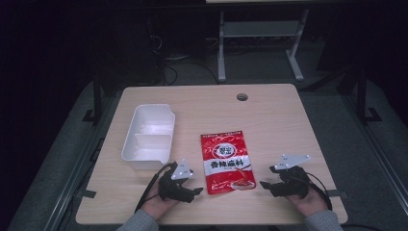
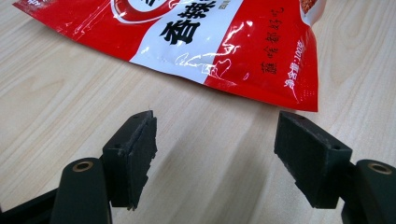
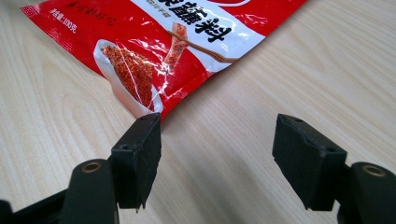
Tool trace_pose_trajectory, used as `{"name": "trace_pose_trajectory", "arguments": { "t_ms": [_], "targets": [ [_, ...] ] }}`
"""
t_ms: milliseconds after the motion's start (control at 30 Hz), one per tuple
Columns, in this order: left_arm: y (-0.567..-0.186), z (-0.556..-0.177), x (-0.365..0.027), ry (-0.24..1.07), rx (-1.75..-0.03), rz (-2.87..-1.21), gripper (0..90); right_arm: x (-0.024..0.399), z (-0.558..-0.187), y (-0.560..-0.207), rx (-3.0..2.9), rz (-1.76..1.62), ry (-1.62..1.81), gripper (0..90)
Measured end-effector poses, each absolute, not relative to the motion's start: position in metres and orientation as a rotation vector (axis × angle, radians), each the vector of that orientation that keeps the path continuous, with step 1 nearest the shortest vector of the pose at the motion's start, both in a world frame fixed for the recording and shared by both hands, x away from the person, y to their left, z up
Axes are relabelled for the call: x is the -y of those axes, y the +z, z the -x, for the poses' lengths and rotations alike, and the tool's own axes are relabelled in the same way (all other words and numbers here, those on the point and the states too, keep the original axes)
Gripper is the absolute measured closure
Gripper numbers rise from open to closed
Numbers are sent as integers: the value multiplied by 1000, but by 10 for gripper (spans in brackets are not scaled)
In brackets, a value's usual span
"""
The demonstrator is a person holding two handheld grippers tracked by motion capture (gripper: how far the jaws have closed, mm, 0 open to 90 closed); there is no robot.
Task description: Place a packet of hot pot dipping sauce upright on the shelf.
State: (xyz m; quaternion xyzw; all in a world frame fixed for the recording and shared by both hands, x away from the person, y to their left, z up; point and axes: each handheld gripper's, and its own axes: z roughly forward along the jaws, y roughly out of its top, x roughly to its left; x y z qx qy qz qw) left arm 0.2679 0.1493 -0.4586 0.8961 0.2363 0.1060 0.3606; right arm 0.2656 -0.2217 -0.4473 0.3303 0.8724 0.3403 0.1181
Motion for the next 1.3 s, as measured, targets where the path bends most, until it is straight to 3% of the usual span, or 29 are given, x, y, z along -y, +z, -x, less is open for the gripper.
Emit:
{"name": "trace_pose_trajectory", "arguments": {
  "t_ms": [633,800,900,967,1000,1067,1300],
  "targets": [
    [-459,-267,-146,256,-606,-2306,284,218,-268,-446,-2555,-979,1040,321],
    [-460,-268,-143,236,-610,-2293,284,205,-275,-439,-2565,-967,1121,357],
    [-460,-268,-141,239,-613,-2292,283,193,-280,-436,-2581,-946,1112,431],
    [-460,-268,-140,241,-620,-2289,284,183,-283,-435,-2618,-924,1098,585],
    [-460,-269,-140,242,-622,-2292,284,183,-283,-435,-2618,-924,1098,585],
    [-459,-270,-139,246,-634,-2283,286,177,-286,-435,-2647,-916,1092,686],
    [-445,-285,-135,259,-726,-2225,292,146,-294,-435,-2726,-861,1060,843]
  ]
}}
